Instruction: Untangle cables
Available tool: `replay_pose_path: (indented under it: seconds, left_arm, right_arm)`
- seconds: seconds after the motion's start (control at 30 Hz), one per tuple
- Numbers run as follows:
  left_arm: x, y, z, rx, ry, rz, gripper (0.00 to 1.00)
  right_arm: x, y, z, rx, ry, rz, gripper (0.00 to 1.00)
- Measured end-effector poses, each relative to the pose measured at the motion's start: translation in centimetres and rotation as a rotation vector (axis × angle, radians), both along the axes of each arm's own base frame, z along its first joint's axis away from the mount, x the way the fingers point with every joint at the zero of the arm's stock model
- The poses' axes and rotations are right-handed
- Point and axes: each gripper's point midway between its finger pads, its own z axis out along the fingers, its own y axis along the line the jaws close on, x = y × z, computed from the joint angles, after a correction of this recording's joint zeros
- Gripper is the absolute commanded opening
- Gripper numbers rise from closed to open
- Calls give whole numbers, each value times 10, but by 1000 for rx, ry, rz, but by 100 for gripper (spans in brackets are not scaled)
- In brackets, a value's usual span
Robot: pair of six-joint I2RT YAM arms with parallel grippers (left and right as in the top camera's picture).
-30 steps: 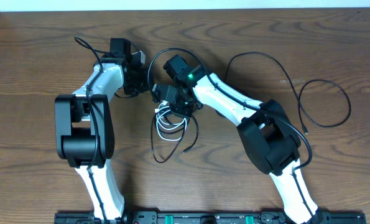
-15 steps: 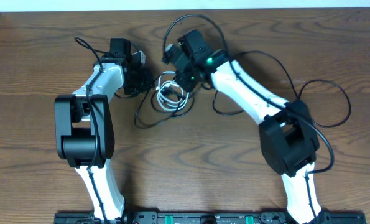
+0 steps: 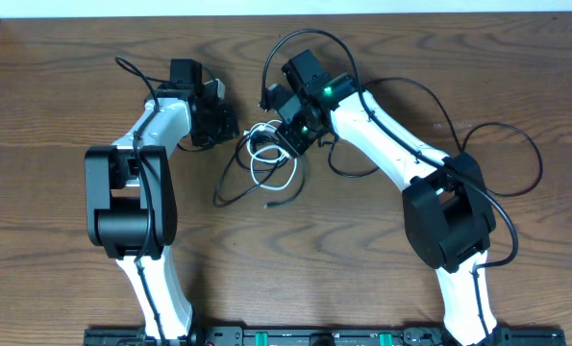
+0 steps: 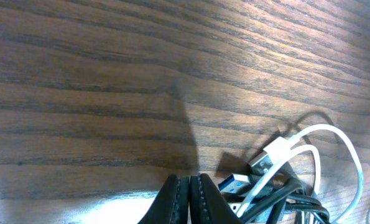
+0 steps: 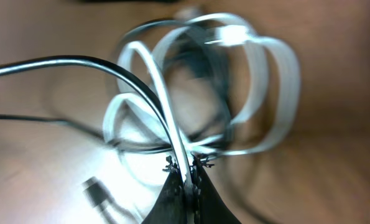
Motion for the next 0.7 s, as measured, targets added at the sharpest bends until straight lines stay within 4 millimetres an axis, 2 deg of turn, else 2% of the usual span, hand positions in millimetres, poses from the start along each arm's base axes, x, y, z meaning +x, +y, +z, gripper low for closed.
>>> replay_pose_path:
  seconds: [0.1,0.4,0.43,0.53,0.6,0.7]
  left_arm:
    - [0,0,0,0,0,0,10]
    - [0,0,0,0,0,0,10]
    - [0,0,0,0,0,0,10]
    - [0,0,0,0,0,0,10]
    - [0,0,0,0,0,0,10]
    - [0,0,0,0,0,0,10]
  right_arm:
    - [-21,11,6,76,68,88,1]
    - [-43,29,8,106,86,183,2]
    - [-47,31,8,103,91,191,5]
    - [-59,39,5,94,101,224,29]
    - [-67,45,1,84,101,253,38]
    - [-68,48,-5,42,69,262,46]
